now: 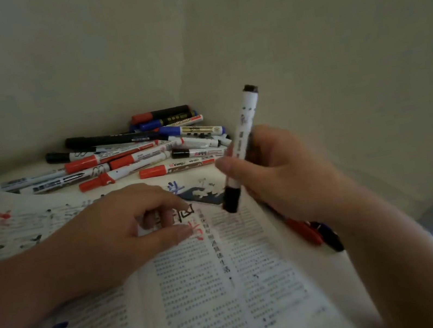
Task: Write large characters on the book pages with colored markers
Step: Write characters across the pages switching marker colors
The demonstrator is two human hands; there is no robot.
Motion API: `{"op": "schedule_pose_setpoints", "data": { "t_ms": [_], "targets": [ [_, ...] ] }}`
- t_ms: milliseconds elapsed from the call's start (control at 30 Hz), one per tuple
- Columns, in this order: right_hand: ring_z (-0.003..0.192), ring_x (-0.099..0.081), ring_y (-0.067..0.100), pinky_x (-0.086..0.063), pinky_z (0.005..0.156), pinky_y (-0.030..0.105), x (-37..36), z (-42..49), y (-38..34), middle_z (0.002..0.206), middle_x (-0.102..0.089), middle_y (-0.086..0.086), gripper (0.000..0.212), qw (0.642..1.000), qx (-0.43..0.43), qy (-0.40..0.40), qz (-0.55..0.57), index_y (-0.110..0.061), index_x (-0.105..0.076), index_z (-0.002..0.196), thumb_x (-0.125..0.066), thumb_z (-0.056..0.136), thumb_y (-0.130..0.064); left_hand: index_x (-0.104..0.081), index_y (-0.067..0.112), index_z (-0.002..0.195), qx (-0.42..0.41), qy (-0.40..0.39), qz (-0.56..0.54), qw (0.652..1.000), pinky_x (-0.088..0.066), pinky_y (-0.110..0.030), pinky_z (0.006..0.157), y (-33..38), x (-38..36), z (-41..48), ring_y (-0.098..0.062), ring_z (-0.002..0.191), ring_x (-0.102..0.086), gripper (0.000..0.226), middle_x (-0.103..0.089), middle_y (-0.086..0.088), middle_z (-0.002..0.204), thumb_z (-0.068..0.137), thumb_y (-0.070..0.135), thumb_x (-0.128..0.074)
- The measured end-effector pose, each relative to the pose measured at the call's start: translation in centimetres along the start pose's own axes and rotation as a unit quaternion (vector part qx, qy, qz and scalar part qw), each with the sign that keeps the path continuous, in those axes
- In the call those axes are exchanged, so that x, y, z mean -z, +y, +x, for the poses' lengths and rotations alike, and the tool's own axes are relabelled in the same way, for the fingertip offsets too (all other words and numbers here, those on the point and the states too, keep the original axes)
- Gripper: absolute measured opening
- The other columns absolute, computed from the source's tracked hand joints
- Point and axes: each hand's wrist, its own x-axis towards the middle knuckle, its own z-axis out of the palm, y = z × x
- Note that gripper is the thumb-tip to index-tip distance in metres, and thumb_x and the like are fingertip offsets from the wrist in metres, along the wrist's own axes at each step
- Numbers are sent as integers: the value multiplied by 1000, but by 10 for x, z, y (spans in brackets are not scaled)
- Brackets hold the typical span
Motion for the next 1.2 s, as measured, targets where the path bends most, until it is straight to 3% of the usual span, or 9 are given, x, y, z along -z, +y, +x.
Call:
{"op": "schedule_pose_setpoints", "data": {
  "t_ms": [100,200,333,667,900,1067,1200],
  "targets": [
    [60,-63,10,-48,58,29,52,-3,9,69,-66,-6,24,985,-68,15,-157,-29,-61,86,-73,84,-50,-64,51,98,-3,5,-11,1000,-44,-12,75,-1,0,-1,1,101,-53,40,-57,32,105,68,75,-50],
    [60,-58,11,-36,53,26,85,4,23,72,-62,-4,24,951,-141,38,-272,-29,-66,87,-74,84,-52,-68,47,93,-22,1,2,1000,-45,-15,76,-2,-1,0,-2,99,-56,37,-60,27,101,72,72,-51],
    [67,-60,14,-39,56,29,94,17,42,77,-63,-4,23,927,-176,31,-331,-31,-69,86,-71,86,-54,-70,47,91,-25,17,-23,999,-47,-20,73,-5,-2,-1,-6,93,-58,33,-63,20,95,74,70,-54],
    [77,-62,11,-48,62,29,66,22,64,83,-66,-10,26,917,-193,5,-349,-31,-66,86,-65,89,-56,-72,43,90,-33,21,-35,999,-45,-22,78,-5,-1,-3,-9,92,-58,31,-63,17,91,76,66,-56],
    [74,-63,13,-47,63,30,66,21,64,77,-67,-6,28,928,-182,15,-325,-28,-66,81,-61,93,-52,-71,44,91,-34,20,-25,999,-43,-18,80,-4,-1,-2,-6,94,-57,28,-61,20,94,79,64,-57],
    [77,-61,10,-51,68,30,61,31,45,87,-66,-11,17,943,-108,109,-296,-28,-67,85,-62,95,-41,-71,43,93,-37,22,-12,999,-43,-15,79,-3,-1,-2,-2,95,-56,24,-60,25,96,83,62,-59],
    [86,-63,16,-56,77,36,30,76,18,94,-67,-8,8,936,-12,35,-350,-29,-69,92,-62,94,-31,-71,41,97,-34,20,4,999,-40,-12,75,-2,0,-1,1,95,-54,18,-58,28,98,88,54,-63]
  ]
}}
